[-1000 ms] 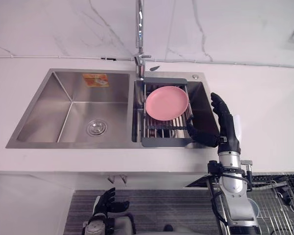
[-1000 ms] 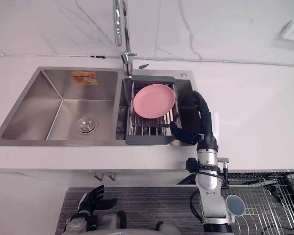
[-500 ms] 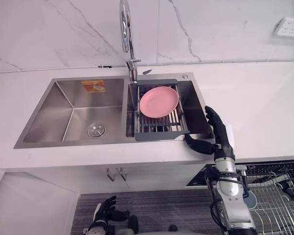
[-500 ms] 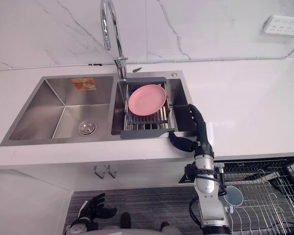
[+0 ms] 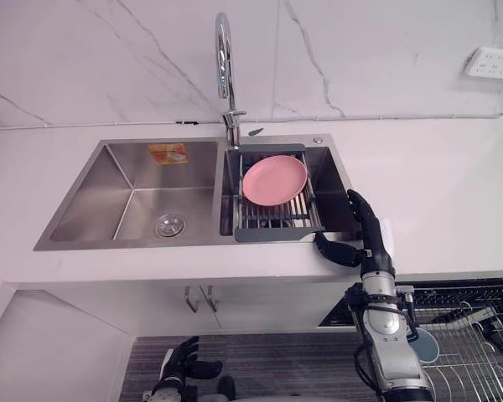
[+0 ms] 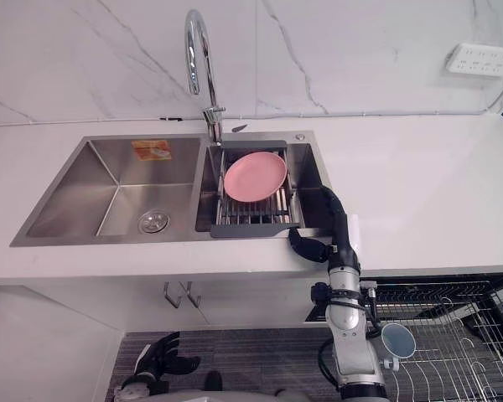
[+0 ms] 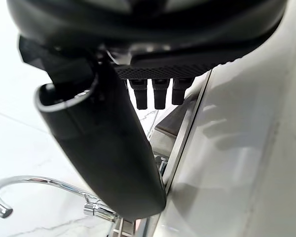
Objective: Walk over to the sink, pick up the cup, carry it to the dishwasher, place the cup inside the dishwasher, then close the dishwasher door
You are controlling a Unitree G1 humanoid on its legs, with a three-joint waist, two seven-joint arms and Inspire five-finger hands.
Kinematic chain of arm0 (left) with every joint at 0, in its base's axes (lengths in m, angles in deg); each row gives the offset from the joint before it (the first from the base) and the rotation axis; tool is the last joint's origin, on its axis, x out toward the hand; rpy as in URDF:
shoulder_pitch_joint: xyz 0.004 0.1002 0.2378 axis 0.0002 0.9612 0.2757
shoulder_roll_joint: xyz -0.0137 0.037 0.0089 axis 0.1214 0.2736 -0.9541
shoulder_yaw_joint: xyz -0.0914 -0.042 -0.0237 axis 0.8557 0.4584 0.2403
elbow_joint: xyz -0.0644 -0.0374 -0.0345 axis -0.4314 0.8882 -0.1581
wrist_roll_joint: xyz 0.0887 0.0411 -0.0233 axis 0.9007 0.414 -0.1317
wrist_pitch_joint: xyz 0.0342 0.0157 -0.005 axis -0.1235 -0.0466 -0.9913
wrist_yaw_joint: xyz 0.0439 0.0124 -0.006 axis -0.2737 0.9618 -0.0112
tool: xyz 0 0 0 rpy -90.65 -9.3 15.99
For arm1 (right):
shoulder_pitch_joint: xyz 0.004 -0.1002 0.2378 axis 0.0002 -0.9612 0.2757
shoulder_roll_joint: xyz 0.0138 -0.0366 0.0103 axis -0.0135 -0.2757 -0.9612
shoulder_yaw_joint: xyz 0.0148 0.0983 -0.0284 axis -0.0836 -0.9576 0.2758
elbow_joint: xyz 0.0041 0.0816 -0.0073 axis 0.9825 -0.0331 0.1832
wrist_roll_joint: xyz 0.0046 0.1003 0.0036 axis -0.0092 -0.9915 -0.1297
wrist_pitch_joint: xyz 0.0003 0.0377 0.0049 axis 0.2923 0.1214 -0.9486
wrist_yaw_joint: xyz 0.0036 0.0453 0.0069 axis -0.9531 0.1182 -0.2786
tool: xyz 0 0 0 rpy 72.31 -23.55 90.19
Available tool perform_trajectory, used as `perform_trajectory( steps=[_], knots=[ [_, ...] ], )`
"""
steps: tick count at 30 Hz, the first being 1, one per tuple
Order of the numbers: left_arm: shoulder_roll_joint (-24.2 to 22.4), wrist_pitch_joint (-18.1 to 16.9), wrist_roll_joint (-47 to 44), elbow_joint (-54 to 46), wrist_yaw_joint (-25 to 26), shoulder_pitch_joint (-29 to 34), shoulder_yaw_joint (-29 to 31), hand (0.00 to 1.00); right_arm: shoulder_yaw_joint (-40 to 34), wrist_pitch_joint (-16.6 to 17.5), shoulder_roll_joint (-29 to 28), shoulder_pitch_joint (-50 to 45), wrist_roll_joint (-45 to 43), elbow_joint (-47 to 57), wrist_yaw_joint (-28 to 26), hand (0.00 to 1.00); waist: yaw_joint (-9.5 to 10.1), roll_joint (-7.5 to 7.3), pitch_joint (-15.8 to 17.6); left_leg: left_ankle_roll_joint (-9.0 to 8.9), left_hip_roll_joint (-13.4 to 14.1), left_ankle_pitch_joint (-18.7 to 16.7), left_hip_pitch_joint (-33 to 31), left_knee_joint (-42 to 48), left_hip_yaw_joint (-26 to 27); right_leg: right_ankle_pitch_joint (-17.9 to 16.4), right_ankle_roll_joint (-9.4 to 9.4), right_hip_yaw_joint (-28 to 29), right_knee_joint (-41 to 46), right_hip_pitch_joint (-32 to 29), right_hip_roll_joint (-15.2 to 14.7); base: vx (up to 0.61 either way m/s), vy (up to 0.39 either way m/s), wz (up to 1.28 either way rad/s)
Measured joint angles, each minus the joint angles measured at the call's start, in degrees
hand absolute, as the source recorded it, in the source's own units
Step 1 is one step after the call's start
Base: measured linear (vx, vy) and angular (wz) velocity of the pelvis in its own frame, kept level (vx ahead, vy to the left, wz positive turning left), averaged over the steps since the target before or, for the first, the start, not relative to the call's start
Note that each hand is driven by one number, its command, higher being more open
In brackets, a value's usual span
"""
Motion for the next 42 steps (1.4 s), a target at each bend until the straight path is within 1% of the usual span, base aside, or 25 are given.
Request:
perform_trajectory(
  steps=[3, 7, 12, 17, 19, 25, 29, 37, 42],
  knots=[
    [0.00, 0.00, -0.01, -0.02, -0.01, -0.04, 0.00, 0.90, 0.23, -0.01, 0.48, 0.49, 0.83, 0.42, 0.37, 0.90, 0.43, -0.29, -0.21, 0.01, -0.03, 0.02, -0.02, 0.00, -0.28, 0.00, 0.01, -0.39, -0.06, 0.14, -0.02, 0.00, -0.012, 0.03],
    [-0.02, 0.00, -0.02, -0.05, -0.01, -0.08, 0.02, 0.90, 0.41, 0.00, 1.71, 1.68, 1.62, 0.80, 0.35, 0.90, 0.67, -0.32, -0.22, 0.08, -0.14, 0.06, -0.15, 0.00, -0.63, 0.03, -0.04, -0.78, -0.14, 0.20, -0.13, 0.01, -0.015, 0.05],
    [-0.01, -0.01, -0.03, -0.08, -0.03, -0.08, 0.01, 0.90, 0.54, 0.01, 4.70, 4.30, 1.85, 0.80, 0.34, 0.90, 0.67, -0.35, -0.20, 0.09, -0.34, 0.05, -0.59, 0.00, -0.97, 0.02, -0.02, -1.02, -0.63, 0.17, -0.31, 0.01, -0.010, 0.04],
    [-0.01, -0.02, -0.03, -0.10, -0.05, -0.08, 0.00, 0.90, 2.67, 0.02, 7.91, 6.65, 2.18, 0.59, 0.00, 0.90, 0.71, -0.39, -0.17, 0.09, -0.49, 0.05, -1.19, 0.00, -1.13, 0.00, 0.00, -1.19, -0.93, -0.16, -0.45, 0.00, -0.002, 0.01],
    [0.00, -0.04, -0.03, -0.11, -0.09, -0.08, -0.01, 0.90, 3.33, 0.02, 9.23, 8.02, 4.04, -0.18, -0.47, 0.90, 0.79, -0.47, -0.13, 0.09, -0.55, 0.05, -1.65, 0.00, -1.16, 0.00, 0.01, -1.23, -0.93, -0.44, -0.49, 0.00, 0.000, 0.00],
    [0.31, -0.51, -0.03, -0.40, -0.11, -0.14, -0.16, 0.90, 6.31, -0.01, 12.88, 13.60, 6.98, -6.89, -0.77, 0.90, 0.96, -1.36, 0.41, 0.17, -0.88, 0.11, -2.20, 0.00, -1.31, -0.02, 0.06, -1.33, -0.91, -0.87, -0.57, 0.00, 0.000, 0.00],
    [0.38, -0.67, -0.03, -0.43, -0.10, -0.16, -0.44, 0.90, 8.04, -0.01, 14.99, 17.28, 9.25, -10.70, -0.75, 0.90, 1.02, -1.41, 0.44, 0.22, -1.25, 0.14, -2.40, -0.01, -1.38, -0.06, 0.21, -1.39, -0.91, -1.01, -0.83, 0.00, 0.001, 0.01],
    [0.53, -0.99, -0.03, -0.97, -0.11, -0.16, -1.22, 0.90, 9.52, -1.20, 15.81, 24.25, 13.26, -18.71, -0.36, 0.90, 1.27, -1.40, 0.69, 0.36, -1.47, 0.24, -3.17, -0.03, -1.98, -0.05, 0.25, -1.97, -0.94, -1.53, -0.96, 0.00, -0.005, 0.03],
    [0.63, -1.12, -0.04, -2.49, -0.11, -0.18, -2.27, 0.90, 10.24, -2.41, 15.98, 27.84, 14.47, -23.30, 0.32, 0.90, 1.37, -1.36, 2.29, 0.47, -1.56, 0.33, -3.54, -0.02, -2.53, -0.05, 0.25, -2.55, -0.99, -1.60, -1.00, -0.01, -0.013, 0.06]
  ],
)
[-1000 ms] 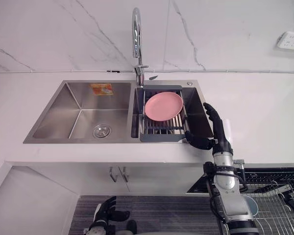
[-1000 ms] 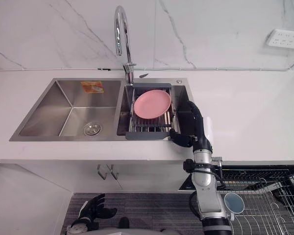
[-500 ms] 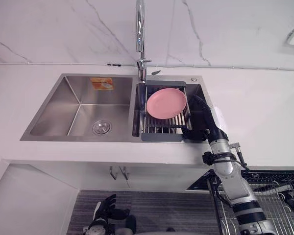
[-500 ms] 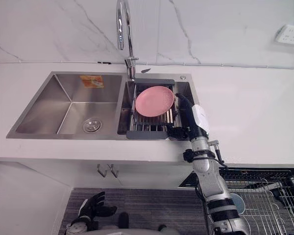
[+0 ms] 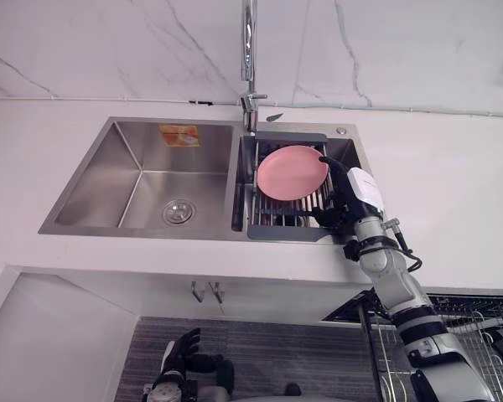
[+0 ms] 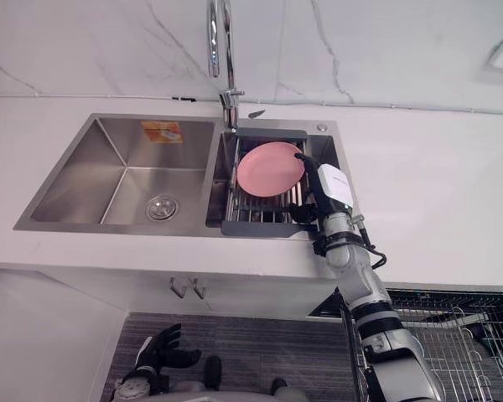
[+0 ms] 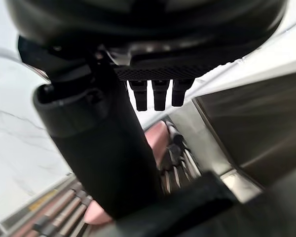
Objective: Walk over to the sink, pick up the cup, carry it to the dishwasher, place the cup inside the dishwasher, then close the dishwasher door
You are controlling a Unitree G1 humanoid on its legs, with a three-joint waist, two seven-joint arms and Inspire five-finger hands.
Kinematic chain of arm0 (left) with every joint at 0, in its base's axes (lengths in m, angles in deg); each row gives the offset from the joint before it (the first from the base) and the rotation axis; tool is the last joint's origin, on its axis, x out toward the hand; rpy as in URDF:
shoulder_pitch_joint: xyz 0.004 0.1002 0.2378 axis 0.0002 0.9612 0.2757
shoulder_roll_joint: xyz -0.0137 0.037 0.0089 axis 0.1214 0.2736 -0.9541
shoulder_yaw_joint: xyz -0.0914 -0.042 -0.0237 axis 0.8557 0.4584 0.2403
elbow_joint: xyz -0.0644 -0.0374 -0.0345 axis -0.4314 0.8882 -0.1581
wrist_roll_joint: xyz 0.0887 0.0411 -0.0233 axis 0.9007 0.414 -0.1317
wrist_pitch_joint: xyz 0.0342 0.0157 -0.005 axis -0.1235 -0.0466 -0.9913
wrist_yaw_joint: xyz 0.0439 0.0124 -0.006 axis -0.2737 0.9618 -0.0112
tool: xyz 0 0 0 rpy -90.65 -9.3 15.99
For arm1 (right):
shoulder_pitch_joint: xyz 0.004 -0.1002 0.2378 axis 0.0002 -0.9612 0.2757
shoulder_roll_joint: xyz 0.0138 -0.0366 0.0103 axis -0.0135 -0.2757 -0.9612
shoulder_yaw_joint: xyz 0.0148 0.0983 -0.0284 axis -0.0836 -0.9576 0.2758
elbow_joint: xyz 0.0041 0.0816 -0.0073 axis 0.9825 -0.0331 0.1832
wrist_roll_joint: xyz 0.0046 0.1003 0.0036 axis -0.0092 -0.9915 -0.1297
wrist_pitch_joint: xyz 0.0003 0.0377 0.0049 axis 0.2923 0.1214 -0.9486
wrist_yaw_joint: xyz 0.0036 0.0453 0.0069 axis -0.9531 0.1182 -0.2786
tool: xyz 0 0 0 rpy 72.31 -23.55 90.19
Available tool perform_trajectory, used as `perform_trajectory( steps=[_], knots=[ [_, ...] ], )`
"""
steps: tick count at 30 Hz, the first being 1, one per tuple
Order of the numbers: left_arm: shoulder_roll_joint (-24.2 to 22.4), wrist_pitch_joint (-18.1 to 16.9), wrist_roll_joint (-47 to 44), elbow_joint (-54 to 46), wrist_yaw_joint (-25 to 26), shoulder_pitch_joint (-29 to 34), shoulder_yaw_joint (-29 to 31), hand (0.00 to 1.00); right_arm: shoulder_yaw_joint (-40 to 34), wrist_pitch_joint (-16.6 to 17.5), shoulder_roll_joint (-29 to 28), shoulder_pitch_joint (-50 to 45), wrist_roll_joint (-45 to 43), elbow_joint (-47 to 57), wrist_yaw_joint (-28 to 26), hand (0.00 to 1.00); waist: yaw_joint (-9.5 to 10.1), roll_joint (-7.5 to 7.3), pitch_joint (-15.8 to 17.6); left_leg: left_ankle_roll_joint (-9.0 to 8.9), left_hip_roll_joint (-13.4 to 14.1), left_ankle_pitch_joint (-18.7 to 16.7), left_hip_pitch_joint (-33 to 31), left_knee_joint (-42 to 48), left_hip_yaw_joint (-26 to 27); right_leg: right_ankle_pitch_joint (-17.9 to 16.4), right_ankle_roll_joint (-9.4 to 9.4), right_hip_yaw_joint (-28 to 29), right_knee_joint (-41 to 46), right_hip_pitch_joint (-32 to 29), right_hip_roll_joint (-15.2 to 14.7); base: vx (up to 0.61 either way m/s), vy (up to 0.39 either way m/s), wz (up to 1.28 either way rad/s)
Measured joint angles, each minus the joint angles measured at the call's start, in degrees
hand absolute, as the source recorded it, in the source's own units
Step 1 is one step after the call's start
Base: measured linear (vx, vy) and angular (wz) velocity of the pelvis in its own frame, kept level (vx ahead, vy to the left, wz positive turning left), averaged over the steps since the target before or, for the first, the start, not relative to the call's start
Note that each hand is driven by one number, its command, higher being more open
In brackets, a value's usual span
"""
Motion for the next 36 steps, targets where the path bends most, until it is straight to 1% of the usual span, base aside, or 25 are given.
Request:
perform_trajectory(
  steps=[6, 9, 16, 19, 21, 26, 27, 33, 36],
  knots=[
    [-0.09, -0.46, -0.08, -0.46, -0.03, -0.06, -0.14, 0.90, 0.68, -0.86, 0.71, 3.69, 1.65, -3.88, 0.17, 0.90, 0.16, 0.09, 0.80, 0.09, -0.52, 0.10, -0.58, 0.01, -0.25, -0.02, 0.05, -0.32, -0.02, -0.39, -0.33, 0.00, -0.003, 0.02],
    [0.03, -0.72, -0.11, -0.51, 0.02, -0.32, -0.18, 0.90, 1.58, -1.17, 1.38, 4.68, 2.10, -3.93, 0.19, 0.90, 0.08, 0.08, 1.73, 0.25, -0.63, 0.23, -0.64, -0.01, -0.33, -0.02, 0.11, -0.43, 0.17, -0.48, -0.41, -0.02, 0.000, 0.01],
    [0.03, -0.99, -0.14, -0.45, 0.07, -0.50, -0.19, 0.90, 2.10, -1.92, 1.86, 6.19, 3.83, -4.64, 0.46, 0.90, -0.05, 0.20, 2.21, 0.60, -0.75, 0.54, -1.47, -0.27, -0.68, 0.01, 0.38, -0.89, 0.63, -1.41, -0.52, -0.04, 0.000, 0.03],
    [0.08, -1.07, -0.15, -0.43, 0.07, -1.01, -0.22, 0.90, 2.28, -1.95, 2.40, 6.94, 4.12, -4.60, 0.83, 0.90, -0.06, 0.16, 3.31, 0.50, -0.75, 0.62, -1.58, -0.27, -0.96, 0.02, 0.41, -1.20, 0.92, -1.50, -0.53, -0.04, -0.002, 0.05],
    [0.08, -1.11, -0.15, -0.43, 0.09, -1.09, -0.28, 0.90, 2.34, -1.96, 2.59, 7.35, 5.16, -4.60, 0.94, 0.90, -0.08, 0.19, 3.45, 0.43, -0.75, 0.83, -2.04, -0.27, -1.09, 0.07, 0.49, -1.35, 1.00, -1.98, -0.53, -0.05, 0.002, 0.04],
    [0.08, -1.14, -0.20, -0.44, 0.12, -1.34, -0.34, 0.90, 2.44, -2.62, 2.92, 8.65, 5.99, -5.80, 1.43, 0.90, -0.04, 0.24, 3.80, 0.46, -0.67, 1.42, -2.91, -0.28, -1.68, 0.16, 1.13, -1.97, 1.05, -2.56, -0.52, -0.04, -0.001, 0.06],
    [0.08, -1.19, -0.40, -0.44, 0.13, -1.36, -0.38, 0.90, 2.51, -2.76, 2.91, 8.93, 6.00, -5.82, 1.56, 0.30, -0.03, 0.24, 3.81, 0.36, -0.62, 1.61, -3.33, -0.28, -1.79, 0.24, 1.18, -2.08, 1.07, -2.94, -0.52, -0.03, -0.001, 0.05],
    [0.10, -1.32, -1.30, -0.44, 0.15, -1.44, -0.97, 0.90, 3.73, -2.97, 3.14, 9.98, 6.02, -6.19, 2.17, 0.30, 0.00, 0.23, 4.07, 0.35, -0.57, 1.92, -3.80, -0.27, -1.90, 0.49, 1.20, -2.19, 1.10, -3.35, -0.51, 0.00, 0.000, 0.00],
    [0.17, -1.27, -1.29, -0.14, 0.15, -2.10, -1.20, 0.90, 3.85, -2.72, 3.20, 10.52, 6.01, -6.28, 4.70, 0.30, -0.01, 0.26, 4.94, 0.25, -0.56, 2.06, -3.89, -0.27, -1.92, 0.63, 1.14, -2.21, 1.20, -3.49, -0.40, -0.01, 0.001, 0.00]
  ],
)
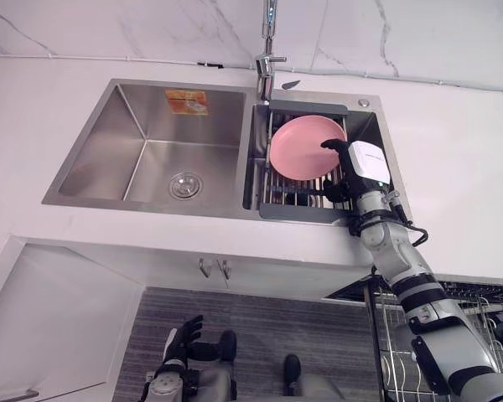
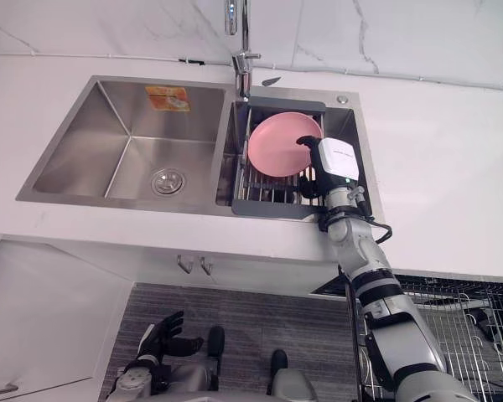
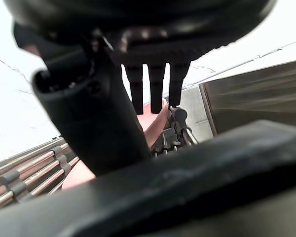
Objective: Walk over to the sink, pick up the cup, carry it to the dishwasher, place the cup inside the dishwasher, then close the dishwasher door
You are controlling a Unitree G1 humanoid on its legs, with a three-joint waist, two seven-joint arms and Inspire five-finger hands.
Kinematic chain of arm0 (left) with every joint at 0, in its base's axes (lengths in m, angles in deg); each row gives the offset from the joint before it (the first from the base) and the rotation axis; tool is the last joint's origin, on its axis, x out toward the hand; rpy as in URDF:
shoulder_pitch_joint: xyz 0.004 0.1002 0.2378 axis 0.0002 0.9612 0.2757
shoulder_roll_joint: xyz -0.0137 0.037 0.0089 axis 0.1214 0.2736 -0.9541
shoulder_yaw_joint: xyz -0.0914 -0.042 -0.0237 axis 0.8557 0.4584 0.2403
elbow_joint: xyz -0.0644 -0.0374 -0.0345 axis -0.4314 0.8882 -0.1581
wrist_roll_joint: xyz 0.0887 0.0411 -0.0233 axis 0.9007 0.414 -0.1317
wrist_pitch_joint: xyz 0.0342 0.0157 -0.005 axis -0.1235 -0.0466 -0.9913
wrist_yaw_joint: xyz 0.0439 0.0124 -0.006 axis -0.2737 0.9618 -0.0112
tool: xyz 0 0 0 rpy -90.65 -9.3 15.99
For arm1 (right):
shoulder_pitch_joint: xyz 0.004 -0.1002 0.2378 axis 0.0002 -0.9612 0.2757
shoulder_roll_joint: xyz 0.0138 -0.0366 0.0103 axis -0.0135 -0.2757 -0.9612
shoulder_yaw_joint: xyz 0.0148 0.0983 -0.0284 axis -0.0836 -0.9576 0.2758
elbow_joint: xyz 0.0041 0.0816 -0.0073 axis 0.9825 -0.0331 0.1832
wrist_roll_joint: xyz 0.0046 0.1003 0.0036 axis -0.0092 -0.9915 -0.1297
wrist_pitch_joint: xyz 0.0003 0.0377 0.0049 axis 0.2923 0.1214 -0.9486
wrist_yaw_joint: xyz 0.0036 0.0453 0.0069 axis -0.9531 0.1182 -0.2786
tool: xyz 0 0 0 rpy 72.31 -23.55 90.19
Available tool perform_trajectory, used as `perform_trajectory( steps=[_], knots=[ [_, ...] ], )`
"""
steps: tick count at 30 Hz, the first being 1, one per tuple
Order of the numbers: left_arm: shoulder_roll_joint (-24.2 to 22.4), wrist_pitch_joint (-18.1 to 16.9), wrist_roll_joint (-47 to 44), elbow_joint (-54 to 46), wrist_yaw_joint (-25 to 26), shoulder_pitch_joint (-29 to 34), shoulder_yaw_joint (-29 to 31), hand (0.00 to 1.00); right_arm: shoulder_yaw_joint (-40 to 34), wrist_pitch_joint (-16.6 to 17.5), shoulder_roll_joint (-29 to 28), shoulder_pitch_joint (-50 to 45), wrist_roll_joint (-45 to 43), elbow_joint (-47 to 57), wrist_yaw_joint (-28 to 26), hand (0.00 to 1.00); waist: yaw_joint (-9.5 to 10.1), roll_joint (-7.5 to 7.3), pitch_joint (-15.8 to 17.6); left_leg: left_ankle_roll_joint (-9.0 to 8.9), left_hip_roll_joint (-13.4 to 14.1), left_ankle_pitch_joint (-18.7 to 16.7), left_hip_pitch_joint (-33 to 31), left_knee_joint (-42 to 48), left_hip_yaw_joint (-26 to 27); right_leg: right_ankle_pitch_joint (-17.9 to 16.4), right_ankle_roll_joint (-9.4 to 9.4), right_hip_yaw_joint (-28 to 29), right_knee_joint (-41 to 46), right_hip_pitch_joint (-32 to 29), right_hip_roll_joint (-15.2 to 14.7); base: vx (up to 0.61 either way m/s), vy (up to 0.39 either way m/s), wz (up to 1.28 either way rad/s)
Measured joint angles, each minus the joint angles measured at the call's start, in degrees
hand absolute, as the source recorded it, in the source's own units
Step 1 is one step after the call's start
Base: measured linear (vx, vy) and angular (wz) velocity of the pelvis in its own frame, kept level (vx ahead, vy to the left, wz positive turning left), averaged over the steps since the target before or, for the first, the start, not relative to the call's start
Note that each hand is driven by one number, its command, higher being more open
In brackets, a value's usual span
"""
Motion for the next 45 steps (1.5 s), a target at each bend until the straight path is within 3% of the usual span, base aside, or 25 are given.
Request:
perform_trajectory(
  steps=[17, 31, 45],
  knots=[
    [0.09, 0.09, 0.05, -0.04, -0.11, -0.31, 0.00, 0.90, 2.14, 1.14, 1.86, -0.28, -0.58, 2.05, -0.39, 0.30, 0.24, -0.08, 0.18, -0.04, 0.43, 0.33, -0.58, 0.02, 0.12, 0.17, -0.08, 0.25, 0.22, -0.70, -0.01, 0.00, -0.001, 0.00],
    [0.30, 0.28, 1.36, 0.24, -0.39, -0.34, 0.04, 0.90, 0.23, 2.02, 2.30, -8.87, -0.56, 19.51, -0.94, 0.30, -0.30, -0.14, 0.17, 0.02, 0.46, 0.36, 1.49, 0.29, 1.42, 0.39, -0.41, 1.99, -0.31, 0.90, -0.11, 0.03, -0.008, -0.06],
    [0.48, 0.33, 1.36, 1.21, -0.63, -0.34, 0.05, 0.90, 0.39, 4.34, 6.31, -11.29, -0.49, 24.00, -2.03, 0.30, -0.91, -0.42, -0.72, -0.17, 0.55, 0.17, 1.70, 0.28, 1.63, 0.80, -0.37, 2.21, -0.38, 0.90, -0.05, -0.02, 0.001, 0.00]
  ],
)
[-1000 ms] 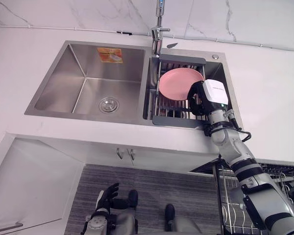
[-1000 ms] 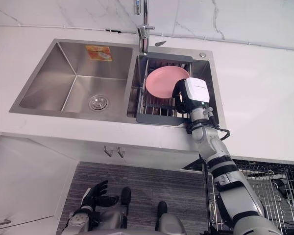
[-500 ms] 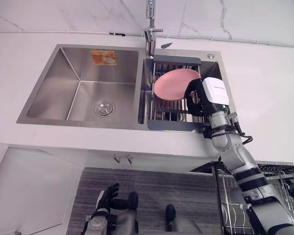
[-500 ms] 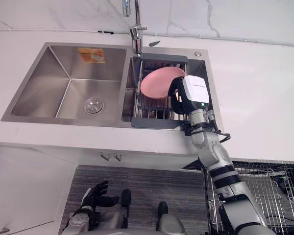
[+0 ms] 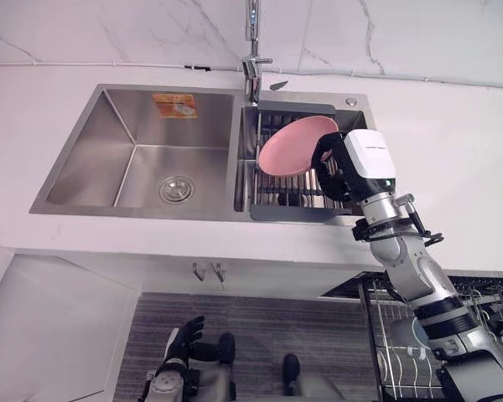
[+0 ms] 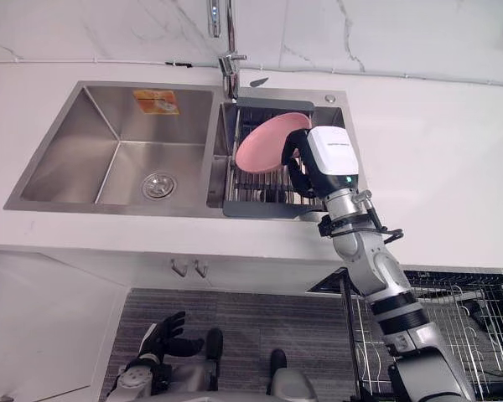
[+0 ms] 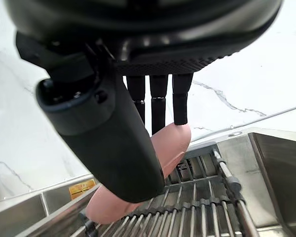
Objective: Walk over to the sink, pick up the cup, carry it to the dishwasher, place the cup inside the dishwasher, then close the dishwasher door
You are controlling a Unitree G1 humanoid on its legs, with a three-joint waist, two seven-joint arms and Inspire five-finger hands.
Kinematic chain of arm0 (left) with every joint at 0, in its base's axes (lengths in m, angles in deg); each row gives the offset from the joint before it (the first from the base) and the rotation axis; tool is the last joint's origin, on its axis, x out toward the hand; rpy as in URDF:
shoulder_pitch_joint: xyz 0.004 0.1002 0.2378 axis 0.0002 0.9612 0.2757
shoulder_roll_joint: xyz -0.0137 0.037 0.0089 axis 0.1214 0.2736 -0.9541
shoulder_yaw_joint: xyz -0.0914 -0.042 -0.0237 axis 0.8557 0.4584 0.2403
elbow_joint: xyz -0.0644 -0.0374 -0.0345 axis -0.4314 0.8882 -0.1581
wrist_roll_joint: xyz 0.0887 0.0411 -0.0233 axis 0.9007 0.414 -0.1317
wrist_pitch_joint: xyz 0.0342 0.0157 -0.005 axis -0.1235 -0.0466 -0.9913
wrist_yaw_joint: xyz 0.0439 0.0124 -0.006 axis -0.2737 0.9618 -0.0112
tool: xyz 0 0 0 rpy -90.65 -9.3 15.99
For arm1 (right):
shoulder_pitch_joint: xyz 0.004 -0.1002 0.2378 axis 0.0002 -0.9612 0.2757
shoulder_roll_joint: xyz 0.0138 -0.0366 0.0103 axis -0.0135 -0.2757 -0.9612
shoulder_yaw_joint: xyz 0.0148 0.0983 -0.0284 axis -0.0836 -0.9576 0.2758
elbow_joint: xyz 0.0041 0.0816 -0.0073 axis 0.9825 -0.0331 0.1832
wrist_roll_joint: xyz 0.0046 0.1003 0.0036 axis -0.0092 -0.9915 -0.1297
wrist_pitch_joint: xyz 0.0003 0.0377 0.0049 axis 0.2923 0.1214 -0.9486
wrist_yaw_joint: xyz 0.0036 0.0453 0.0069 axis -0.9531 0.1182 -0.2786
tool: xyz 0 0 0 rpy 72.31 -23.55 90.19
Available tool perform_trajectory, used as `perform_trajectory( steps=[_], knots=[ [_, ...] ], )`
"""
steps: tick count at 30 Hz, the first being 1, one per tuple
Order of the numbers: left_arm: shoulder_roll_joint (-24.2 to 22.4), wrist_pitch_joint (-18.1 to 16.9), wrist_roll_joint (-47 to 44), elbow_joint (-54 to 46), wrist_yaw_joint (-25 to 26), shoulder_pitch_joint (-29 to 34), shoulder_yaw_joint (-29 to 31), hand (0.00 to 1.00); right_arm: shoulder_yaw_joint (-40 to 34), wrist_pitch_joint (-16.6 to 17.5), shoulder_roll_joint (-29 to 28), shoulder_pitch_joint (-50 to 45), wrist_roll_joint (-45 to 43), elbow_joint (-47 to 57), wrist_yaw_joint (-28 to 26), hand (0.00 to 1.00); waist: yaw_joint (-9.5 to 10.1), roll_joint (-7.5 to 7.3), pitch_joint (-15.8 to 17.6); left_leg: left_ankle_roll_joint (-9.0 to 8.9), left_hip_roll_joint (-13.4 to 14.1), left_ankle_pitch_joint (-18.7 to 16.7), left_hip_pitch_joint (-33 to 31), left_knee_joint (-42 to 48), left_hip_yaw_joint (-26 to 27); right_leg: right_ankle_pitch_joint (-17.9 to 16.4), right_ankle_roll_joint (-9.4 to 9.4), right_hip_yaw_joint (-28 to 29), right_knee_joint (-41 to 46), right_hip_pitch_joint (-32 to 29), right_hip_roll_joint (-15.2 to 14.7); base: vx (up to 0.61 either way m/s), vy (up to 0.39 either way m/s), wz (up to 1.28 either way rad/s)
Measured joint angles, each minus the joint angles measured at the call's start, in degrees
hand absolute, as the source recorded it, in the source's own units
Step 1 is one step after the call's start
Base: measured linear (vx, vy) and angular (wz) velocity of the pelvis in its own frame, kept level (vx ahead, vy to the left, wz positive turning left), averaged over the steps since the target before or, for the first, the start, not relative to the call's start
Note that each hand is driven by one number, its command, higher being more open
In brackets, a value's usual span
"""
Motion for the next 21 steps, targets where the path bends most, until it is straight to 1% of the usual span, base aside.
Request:
perform_trajectory(
  steps=[5, 9, 12, 15, 17, 21],
  knots=[
    [0.07, -0.03, 0.02, 0.76, -0.21, -0.02, 0.00, 0.90, -0.02, 0.17, 0.20, -0.19, -0.02, 0.69, -0.02, 0.30, -0.40, -0.03, -0.69, 0.01, -0.02, 0.00, 0.00, 0.01, 0.03, 0.36, 0.03, 0.07, -0.79, 0.32, 0.00, 0.00, 0.000, 0.00],
    [0.06, 0.07, 0.98, 1.37, -0.39, 0.00, 0.02, 0.90, -0.29, 0.62, 0.26, -2.31, -0.01, 4.35, -0.01, 0.30, -0.81, -0.01, -1.54, 0.01, 0.00, 0.00, 0.01, 0.00, 0.07, 0.37, 0.03, 0.15, -0.97, 0.39, 0.01, 0.00, -0.003, -0.01],
    [0.00, 0.07, 1.81, 1.34, -0.56, -0.01, 0.01, 0.90, -1.70, 1.22, 0.16, -2.64, -0.05, 6.12, -0.01, 0.30, -0.91, 0.02, -1.60, 0.02, 0.17, 0.00, 0.27, -0.03, 0.27, 0.60, -0.12, 0.79, -1.07, 0.37, 0.16, -0.02, -0.009, -0.10],
    [-0.08, 0.15, 2.12, 1.46, -0.56, -0.01, 0.01, 0.90, -4.24, 2.91, -0.13, -2.81, -0.07, 9.94, 0.37, 0.30, -0.93, 0.00, -2.06, 0.01, 0.41, -0.01, 0.41, -0.06, 0.44, 0.74, -0.24, 1.10, -1.10, 0.37, 0.36, -0.02, -0.011, -0.04],
    [-0.19, 0.41, 2.17, 1.86, -0.56, 0.04, -0.01, 0.90, -5.64, 3.73, -0.40, -3.58, -0.07, 12.55, 0.73, 0.30, -0.90, -0.04, -3.35, -0.07, 0.57, -0.16, 0.58, -0.32, 0.62, 0.89, -0.39, 1.26, -1.49, 0.41, 0.50, -0.03, -0.013, -0.04],
    [-0.15, 0.49, 2.19, 2.86, -0.57, 0.10, -0.01, 0.90, -7.04, 4.39, -2.04, -5.78, -0.09, 13.54, 1.14, 0.30, -0.91, -0.18, -4.71, -0.11, 1.02, -0.28, 0.80, -0.35, 1.20, 1.16, -0.69, 1.63, -1.68, 0.41, 0.88, -0.02, -0.016, -0.08]
  ],
)
